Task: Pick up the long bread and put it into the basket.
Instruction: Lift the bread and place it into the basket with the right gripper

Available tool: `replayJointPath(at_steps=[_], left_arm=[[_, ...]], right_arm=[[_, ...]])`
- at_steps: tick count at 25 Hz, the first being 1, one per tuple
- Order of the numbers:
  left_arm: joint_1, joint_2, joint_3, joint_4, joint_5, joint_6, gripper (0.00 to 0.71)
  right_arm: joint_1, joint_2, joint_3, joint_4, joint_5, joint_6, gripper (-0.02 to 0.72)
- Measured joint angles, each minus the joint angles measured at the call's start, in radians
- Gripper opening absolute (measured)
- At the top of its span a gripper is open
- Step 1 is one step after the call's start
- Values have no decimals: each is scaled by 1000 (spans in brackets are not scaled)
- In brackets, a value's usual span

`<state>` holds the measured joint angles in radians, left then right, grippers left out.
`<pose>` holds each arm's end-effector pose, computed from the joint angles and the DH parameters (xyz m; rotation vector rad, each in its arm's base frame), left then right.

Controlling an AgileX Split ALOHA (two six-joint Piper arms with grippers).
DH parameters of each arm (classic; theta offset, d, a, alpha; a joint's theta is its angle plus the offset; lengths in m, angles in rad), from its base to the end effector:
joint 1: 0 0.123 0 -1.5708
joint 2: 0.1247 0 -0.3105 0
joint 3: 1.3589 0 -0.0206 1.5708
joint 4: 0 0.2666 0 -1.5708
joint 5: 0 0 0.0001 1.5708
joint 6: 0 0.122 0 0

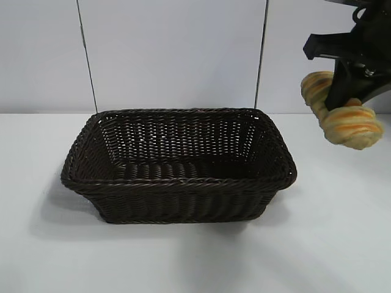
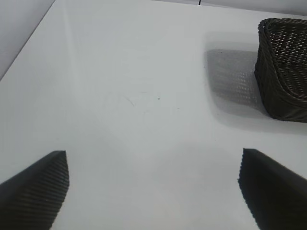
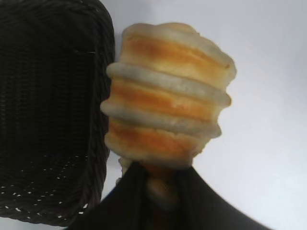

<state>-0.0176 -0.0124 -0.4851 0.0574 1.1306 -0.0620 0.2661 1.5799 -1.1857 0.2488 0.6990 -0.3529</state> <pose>0.0066 0.0062 0.2588 -0.0520 2.1147 0.0221 0.3497 0.1154 0.2690 -0.6019 2.4892 0.2440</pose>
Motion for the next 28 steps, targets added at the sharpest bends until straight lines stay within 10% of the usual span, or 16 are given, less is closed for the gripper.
replayJointPath(at_steps=[11, 21, 28], left_arm=[[0, 0, 0, 0, 0, 0, 695], [0, 0, 0, 0, 0, 0, 695], [0, 0, 0, 0, 0, 0, 695]], right_arm=[[222, 202, -2, 11, -245, -615, 104], [250, 311, -2, 41, -384, -647, 135], [250, 283, -5, 46, -385, -642, 644]])
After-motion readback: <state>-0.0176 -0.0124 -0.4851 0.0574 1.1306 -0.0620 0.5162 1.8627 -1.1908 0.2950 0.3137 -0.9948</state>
